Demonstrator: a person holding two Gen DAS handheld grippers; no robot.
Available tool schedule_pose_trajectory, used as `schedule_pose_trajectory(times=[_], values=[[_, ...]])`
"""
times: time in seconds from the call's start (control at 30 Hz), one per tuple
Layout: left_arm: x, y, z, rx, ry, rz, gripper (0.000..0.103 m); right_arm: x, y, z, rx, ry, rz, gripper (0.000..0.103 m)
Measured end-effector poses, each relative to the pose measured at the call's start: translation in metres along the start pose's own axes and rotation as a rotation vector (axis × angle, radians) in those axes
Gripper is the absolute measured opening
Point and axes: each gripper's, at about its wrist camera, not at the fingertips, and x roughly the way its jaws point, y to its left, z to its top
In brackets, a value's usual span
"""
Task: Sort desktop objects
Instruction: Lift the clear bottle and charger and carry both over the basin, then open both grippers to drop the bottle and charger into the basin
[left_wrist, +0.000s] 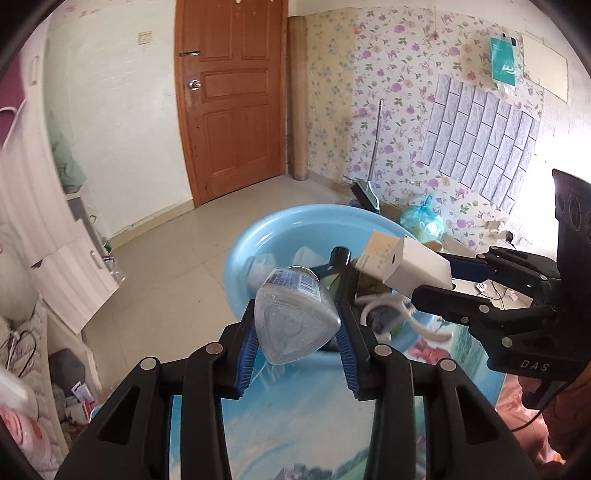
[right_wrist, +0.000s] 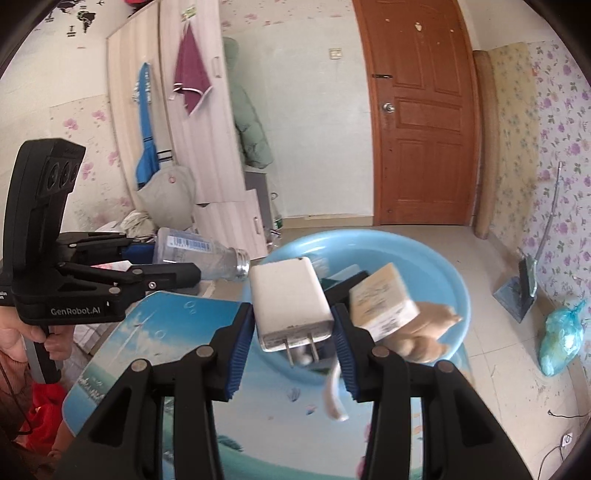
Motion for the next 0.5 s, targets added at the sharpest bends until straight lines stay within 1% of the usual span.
schedule_pose_trajectory(times=[0.1, 0.23, 0.33, 0.37, 0.43, 0.5], values=[[0.025, -0.006, 0.015, 0.01, 0.019, -0.017, 0.038, 0.011, -0.017, 0.011, 0.02, 0.008, -0.03, 0.041], [0.046, -0.01, 0.028, 0.011, 0.024, -0.034, 0.038, 0.023, -0.038, 0.024, 0.033, 0.012, -0.077, 0.041], [0.058, -0.014, 0.032, 0.023, 0.037, -0.023, 0.039, 0.03, -0.052, 0.03, 0.047, 0.015, -0.098, 0.041], [0.061, -0.016, 0.032, 0.035, 0.044, -0.02, 0.04, 0.032, -0.056, 0.032, 0.051, 0.019, -0.105, 0.041], [0.063, -0.018, 0.032, 0.047, 0.044, -0.014, 0.049, 0.04, -0.063, 0.034, 0.06, 0.036, -0.111, 0.042], [0.064, -0.018, 0.03, 0.051, 0.045, -0.011, 0.064, 0.048, -0.067, 0.033, 0.062, 0.06, -0.123, 0.042]])
